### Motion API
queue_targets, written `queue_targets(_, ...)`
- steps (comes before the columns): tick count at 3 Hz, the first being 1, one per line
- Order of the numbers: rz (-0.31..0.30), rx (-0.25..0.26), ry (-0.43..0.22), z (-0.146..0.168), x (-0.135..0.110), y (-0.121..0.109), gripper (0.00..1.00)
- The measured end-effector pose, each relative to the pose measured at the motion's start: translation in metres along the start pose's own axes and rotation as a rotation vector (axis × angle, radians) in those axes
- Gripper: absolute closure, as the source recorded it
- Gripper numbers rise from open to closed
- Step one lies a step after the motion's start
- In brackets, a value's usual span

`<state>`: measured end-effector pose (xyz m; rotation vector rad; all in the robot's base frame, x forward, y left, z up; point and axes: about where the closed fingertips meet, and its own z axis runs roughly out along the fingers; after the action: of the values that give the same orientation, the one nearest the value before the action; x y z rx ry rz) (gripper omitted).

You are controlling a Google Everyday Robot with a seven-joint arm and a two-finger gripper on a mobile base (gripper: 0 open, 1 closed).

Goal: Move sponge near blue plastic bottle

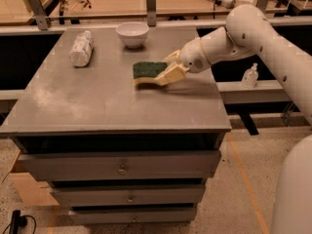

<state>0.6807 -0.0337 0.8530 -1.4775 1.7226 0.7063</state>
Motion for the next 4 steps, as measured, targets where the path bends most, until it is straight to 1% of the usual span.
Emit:
queue_targets(1, 0.026, 0.076, -0.032, 0.012, -0.028, -0.035, 1.0)
queue_targets(2, 0.063, 0.131, -0.034, 0.036, -0.047, -0.07, 1.0)
queue_targets(3, 0.094, 0.137, -0.058, 0.068, -0.061, -0.091, 1.0)
queue_targets(4, 0.096, 0.099, -0.064, 0.105, -0.09, -0.088, 0.75)
